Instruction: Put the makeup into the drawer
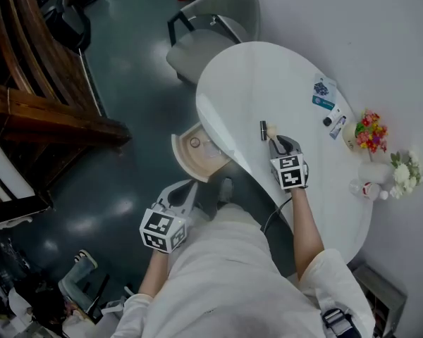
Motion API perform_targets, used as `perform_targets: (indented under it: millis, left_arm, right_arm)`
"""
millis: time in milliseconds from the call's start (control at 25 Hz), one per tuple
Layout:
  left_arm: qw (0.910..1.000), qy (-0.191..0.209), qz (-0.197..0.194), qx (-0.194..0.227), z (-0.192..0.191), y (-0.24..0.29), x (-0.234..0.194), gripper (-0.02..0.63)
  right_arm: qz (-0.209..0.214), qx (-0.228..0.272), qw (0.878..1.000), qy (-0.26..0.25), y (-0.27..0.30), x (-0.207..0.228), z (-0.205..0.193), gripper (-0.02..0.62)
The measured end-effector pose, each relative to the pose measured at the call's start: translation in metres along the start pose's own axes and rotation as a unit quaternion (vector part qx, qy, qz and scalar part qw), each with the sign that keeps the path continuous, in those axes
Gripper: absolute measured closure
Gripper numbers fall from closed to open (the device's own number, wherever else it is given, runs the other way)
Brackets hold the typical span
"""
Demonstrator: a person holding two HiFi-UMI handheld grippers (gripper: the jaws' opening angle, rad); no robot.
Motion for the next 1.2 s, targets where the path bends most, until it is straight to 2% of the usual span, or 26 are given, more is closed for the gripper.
perform_targets:
  millis: [440,680,1200]
  left_arm:
    - [0.9992,-0.018,0.023,-0.025,-0.017,-0.005,-0.008,0.598]
    - [0.9991,-0.025,0.021,-0.027,-0.015,-0.004,-0.005,0.597]
    - [0.9993,-0.02,0.022,-0.023,-0.014,-0.008,-0.005,0.597]
  right_arm:
    - [0.0,-0.033,0.999,-0.005,0.061,0.029,0.0,0.414]
    - [0.022,-0.046,0.999,-0.004,0.076,0.026,-0.001,0.414]
    - [0.01,-0.047,0.999,0.001,0.072,0.024,-0.004,0.487]
Point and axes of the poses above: the fingertips, and each gripper's own axes: y forward along the fingers, x to its right, z out of its top, the point moved 3 cm from there along -y, backward along the fingers, and after that the axes turned 4 degrees about -x, right-handed, at the moved point
